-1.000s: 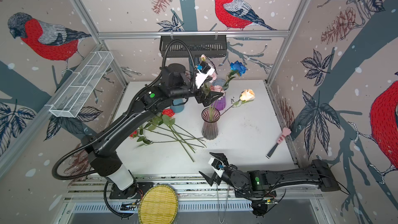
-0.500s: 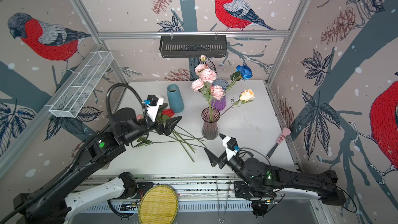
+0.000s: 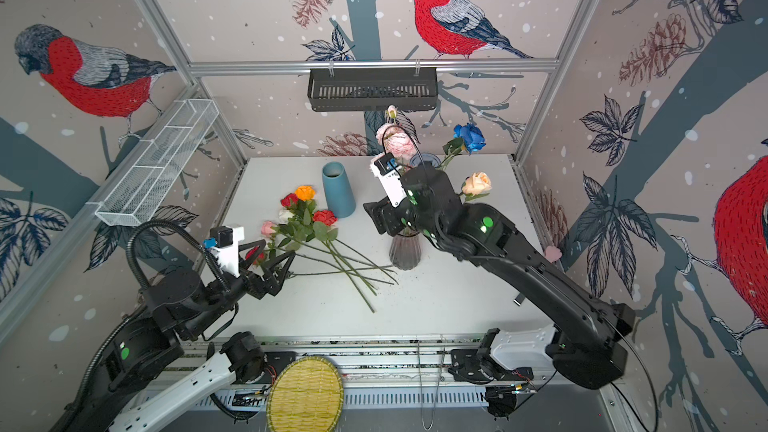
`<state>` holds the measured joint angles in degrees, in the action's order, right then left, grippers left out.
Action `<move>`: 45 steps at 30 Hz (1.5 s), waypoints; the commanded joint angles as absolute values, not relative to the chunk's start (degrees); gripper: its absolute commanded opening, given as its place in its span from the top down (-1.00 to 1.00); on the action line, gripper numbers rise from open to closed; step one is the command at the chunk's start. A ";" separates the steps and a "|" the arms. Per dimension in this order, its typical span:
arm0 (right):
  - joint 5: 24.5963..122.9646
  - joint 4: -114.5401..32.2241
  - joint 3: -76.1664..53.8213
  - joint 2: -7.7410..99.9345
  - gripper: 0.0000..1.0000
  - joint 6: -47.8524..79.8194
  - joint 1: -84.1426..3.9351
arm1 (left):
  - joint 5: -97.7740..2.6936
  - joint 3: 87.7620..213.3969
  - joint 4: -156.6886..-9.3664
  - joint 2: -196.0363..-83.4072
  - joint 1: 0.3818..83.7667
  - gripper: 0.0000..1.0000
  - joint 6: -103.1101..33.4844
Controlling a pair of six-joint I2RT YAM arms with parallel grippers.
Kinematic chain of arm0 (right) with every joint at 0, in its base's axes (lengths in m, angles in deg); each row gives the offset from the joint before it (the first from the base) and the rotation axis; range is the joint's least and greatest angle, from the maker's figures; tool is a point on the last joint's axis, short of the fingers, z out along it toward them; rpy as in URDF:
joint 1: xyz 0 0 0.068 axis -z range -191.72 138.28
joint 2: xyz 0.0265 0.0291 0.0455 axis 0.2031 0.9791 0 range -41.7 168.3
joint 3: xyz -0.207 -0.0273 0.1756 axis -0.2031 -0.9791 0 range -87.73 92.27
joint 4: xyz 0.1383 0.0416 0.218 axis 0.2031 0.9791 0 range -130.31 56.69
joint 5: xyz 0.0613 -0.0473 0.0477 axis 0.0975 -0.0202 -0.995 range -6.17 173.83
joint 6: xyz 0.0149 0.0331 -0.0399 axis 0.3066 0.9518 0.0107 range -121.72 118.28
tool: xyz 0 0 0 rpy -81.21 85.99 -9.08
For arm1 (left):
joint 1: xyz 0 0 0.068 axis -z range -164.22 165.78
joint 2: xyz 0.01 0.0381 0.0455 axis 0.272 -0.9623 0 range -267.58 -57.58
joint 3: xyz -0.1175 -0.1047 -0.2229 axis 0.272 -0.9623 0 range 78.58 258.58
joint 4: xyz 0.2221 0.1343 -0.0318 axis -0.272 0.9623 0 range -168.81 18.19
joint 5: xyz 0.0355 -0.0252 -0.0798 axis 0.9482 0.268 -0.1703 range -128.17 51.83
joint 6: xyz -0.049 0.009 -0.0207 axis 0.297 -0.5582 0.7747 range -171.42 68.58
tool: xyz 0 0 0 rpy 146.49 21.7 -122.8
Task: Arrange the flowers into the vase
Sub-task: 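Draw the left gripper back while the right gripper reaches for the pink vase, then close the right gripper on the neck of the pink vase, then carry the pink vase with the right gripper to the far table corner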
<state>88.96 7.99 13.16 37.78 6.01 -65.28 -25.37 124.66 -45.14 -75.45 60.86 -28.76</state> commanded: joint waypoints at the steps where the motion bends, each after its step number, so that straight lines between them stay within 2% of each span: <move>1: 89.99 26.44 20.41 44.04 -0.38 5.83 -66.17 | -23.80 120.03 -47.61 -70.22 60.87 -0.97 -25.85; 3: 91.28 26.31 19.42 45.30 -0.48 5.79 -66.62 | -23.34 117.39 -48.72 -67.31 60.87 -0.97 -25.38; 5: 97.54 28.22 19.72 48.20 -0.59 7.46 -66.65 | -22.23 117.89 -47.96 -66.65 60.70 -0.97 -25.31; 7: 101.43 29.61 19.24 50.75 -0.58 8.04 -66.87 | -20.01 118.13 -46.97 -66.82 60.06 -0.97 -24.36; 15: 107.53 30.73 17.67 56.86 -0.23 8.69 -67.05 | -23.24 117.95 -47.65 -71.50 57.53 -0.97 -24.44; 19: 109.54 30.95 16.66 58.67 0.13 9.24 -66.78 | -24.46 117.96 -47.96 -72.84 57.56 -0.97 -24.54; 30: 110.92 27.45 8.37 58.23 0.24 9.98 -66.07 | -23.14 117.78 -47.52 -71.20 57.60 -0.97 -24.06; 32: 110.26 26.45 7.09 57.57 0.38 9.96 -66.10 | -23.12 117.70 -47.52 -71.16 57.54 -0.97 -24.01; 37: 109.97 25.59 6.62 56.82 0.88 9.49 -66.11 | -23.16 117.69 -47.61 -71.72 57.54 -0.97 -24.00; 45: 111.62 25.70 8.09 54.38 0.95 7.31 -64.39 | -22.80 117.60 -47.45 -71.30 57.62 -0.97 -23.91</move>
